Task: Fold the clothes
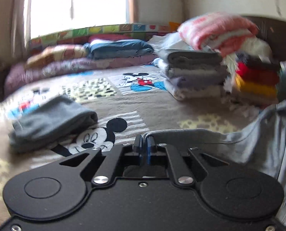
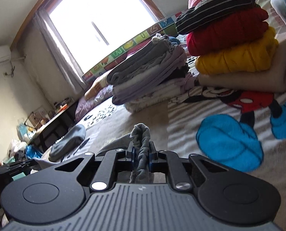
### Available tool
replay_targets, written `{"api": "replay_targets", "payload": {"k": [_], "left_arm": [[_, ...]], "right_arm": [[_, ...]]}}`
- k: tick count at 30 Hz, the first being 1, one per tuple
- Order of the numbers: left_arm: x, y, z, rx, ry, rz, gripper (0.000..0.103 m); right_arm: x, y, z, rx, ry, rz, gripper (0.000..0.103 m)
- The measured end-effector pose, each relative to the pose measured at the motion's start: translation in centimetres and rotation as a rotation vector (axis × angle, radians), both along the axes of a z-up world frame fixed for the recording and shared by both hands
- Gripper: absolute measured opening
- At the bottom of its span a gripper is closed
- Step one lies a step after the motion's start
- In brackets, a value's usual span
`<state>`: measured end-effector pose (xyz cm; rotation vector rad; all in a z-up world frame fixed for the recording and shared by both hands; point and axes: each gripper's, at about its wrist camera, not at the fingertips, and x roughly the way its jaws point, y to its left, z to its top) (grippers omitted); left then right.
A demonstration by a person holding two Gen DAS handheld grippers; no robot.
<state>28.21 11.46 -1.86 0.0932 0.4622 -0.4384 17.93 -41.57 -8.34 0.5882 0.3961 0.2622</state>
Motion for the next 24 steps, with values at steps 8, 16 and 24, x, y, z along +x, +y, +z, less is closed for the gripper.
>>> {"api": "replay_targets", "payload": {"k": [8,16,24], "left_arm": [[5.8,1.6,-2.0,-0.155,0.165,0.073,0.004],[10.5,2.0,-3.8,-0.206,0.245,0.117,0.004],[11.1,3.3,-5.0,-0.181,0.265,0.313,0.043]], "right_arm": [[4.8,-1.8,-0.2,-0.017,0.001,0.008,0.014],[8.0,-1.6,-1.2,-0.045,0.042,0.032,0.014],[9.3,-2.4,-3.1,-0.043,0.129,-0.045,0.014]]}}
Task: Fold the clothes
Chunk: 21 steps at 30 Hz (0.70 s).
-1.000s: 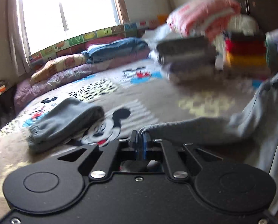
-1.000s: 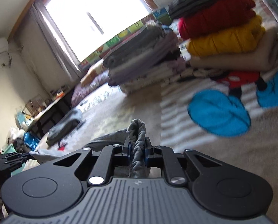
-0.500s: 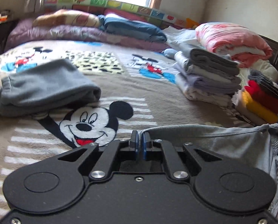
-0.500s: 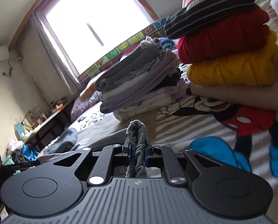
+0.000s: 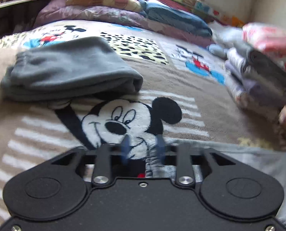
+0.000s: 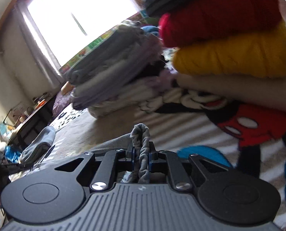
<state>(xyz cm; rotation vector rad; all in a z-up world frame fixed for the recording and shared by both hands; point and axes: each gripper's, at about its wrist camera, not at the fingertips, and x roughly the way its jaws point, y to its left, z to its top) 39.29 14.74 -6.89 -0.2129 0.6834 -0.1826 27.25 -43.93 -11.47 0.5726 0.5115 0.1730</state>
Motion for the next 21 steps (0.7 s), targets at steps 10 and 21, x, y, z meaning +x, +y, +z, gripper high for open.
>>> {"api": "replay_targets", "payload": {"k": [10,21], "left_arm": [[-4.7,3.4,-0.7,-0.331,0.094,0.086,0.052],[-4.8,1.3,1.2,-0.192,-0.034,0.017,0.008]], "right_arm": [[0.1,-0.4,-0.5,0.060,0.056,0.020,0.029],[-0.2,-1.0,-1.0,0.131,0.041,0.011,0.016]]}}
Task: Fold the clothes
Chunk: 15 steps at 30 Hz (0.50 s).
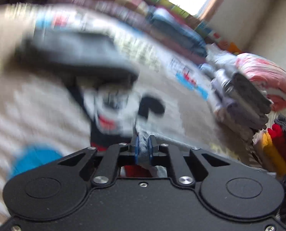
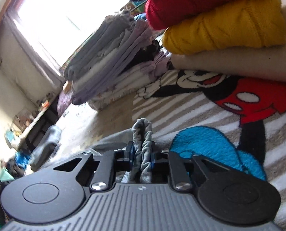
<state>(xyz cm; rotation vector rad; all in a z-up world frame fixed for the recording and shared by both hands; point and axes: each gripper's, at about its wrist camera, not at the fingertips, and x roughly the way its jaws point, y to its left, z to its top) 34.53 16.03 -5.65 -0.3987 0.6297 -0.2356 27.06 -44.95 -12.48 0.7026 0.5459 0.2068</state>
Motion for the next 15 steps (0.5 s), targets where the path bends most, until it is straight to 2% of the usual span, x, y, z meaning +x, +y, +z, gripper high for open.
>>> {"api": "replay_targets", "payload": {"k": [1,5,7,8,10,11,13,15], "left_arm": [[-0.2,0.2,0.8,0.026,-0.035,-0.004,0.008],[1.1,-1.0,-1.4,0.172,0.038,-0.040,0.009],[1.7,-1.6,-2.4,0.241,0.074,-0.057,0.025],[1.7,-1.4,-2.3,0.220,0.076,-0.058,0.029],[1.7,-1.0,-1.6,0.180,0.057,-0.050,0.060],[1.6,-0.7,-1.1,0.162,0.037,-0.042,0.060],[1.9,-0.4,-0.2,0.142,0.010,-0.040,0.060],[2.8,-0.6,0.3,0.149,-0.012,-0.060,0.060]], "right_arm": [[0.0,-0.1,0.1,0.010,0.000,0.003,0.016],[0.6,-0.2,-0.6,0.014,0.043,0.011,0.016],[0.8,-0.2,-0.8,0.019,0.061,0.018,0.016],[0.8,-0.3,-0.9,0.026,0.062,0.021,0.016],[0.7,-0.5,-0.8,0.043,0.054,0.028,0.023],[0.6,-0.6,-0.7,0.050,0.044,0.025,0.024],[0.5,-1.0,-0.4,0.069,0.025,0.022,0.035],[0.5,-1.4,-0.4,0.089,0.013,0.019,0.036]]}}
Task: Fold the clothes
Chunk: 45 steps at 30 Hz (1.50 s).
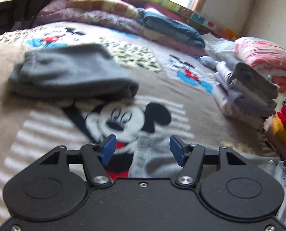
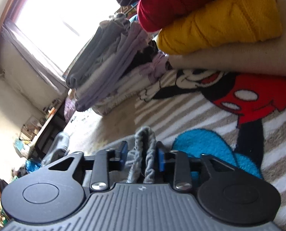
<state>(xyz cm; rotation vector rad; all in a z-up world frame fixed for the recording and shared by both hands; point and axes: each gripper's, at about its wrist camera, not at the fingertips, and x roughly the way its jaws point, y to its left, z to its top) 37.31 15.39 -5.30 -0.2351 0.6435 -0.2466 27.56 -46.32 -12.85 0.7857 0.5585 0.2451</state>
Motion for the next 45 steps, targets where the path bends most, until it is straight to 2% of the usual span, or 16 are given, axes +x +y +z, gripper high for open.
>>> {"api": "replay_targets", "payload": {"k": [2,5,7,9,10,14,16,22,25,29,32,33,35,38,40,45], "left_arm": [[0.9,-0.4,-0.3,0.027,0.006,-0.014,0.060],[2.0,-0.7,-1.4,0.051,0.037,-0.040,0.047],[2.3,-1.1,-2.0,0.069,0.044,-0.066,0.020],[2.4,-1.4,-2.5,0.086,0.037,-0.099,0.007],[2.3,-1.4,-2.2,0.080,0.006,-0.108,0.002],[2.8,0.5,-1.2,-0.098,-0.106,-0.025,0.002],[3.1,0.7,-2.0,-0.121,-0.124,0.007,0.003],[5.2,0.1,-4.2,0.008,0.024,0.109,0.000],[4.1,0.1,-2.6,0.018,-0.034,0.098,0.000],[2.0,-0.7,-0.2,0.056,-0.078,0.004,0.000],[0.6,-2.8,0.1,0.093,-0.097,-0.150,0.005],[0.7,-3.6,-0.9,0.157,-0.054,-0.139,0.012],[0.9,-5.3,-2.7,0.281,0.029,-0.116,0.013],[-1.4,-5.5,-0.5,0.259,-0.024,-0.076,0.014],[-3.5,-5.0,1.8,0.200,-0.076,-0.046,0.023],[-9.6,-4.0,3.6,0.117,-0.100,0.082,0.028]], "right_arm": [[0.2,0.1,-0.1,-0.004,0.001,0.011,0.036],[0.5,0.5,-0.2,-0.021,0.001,0.028,0.036],[0.6,0.7,-0.2,-0.030,-0.004,0.038,0.035],[0.6,0.8,-0.2,-0.027,-0.008,0.051,0.032],[0.6,0.9,-0.2,-0.029,-0.011,0.057,0.020],[0.2,0.5,0.1,-0.017,-0.041,0.023,0.014],[0.4,0.6,-0.2,-0.024,-0.021,0.018,0.014],[1.0,0.3,-1.0,-0.013,0.032,0.013,0.014],[1.0,0.2,-1.0,-0.005,0.035,0.014,0.015],[0.9,-0.1,-1.1,0.024,0.027,0.016,0.019],[0.7,-0.4,-1.2,0.046,0.021,0.005,0.020],[0.7,-0.4,-1.2,0.052,0.024,0.003,0.020],[0.6,-0.5,-1.1,0.047,0.023,-0.001,0.022],[-0.1,-0.9,-0.5,0.071,-0.005,-0.017,0.043],[-1.0,-1.3,0.2,0.085,-0.030,-0.038,0.059],[-5.4,-1.4,2.9,-0.014,-0.072,-0.063,0.058]]}}
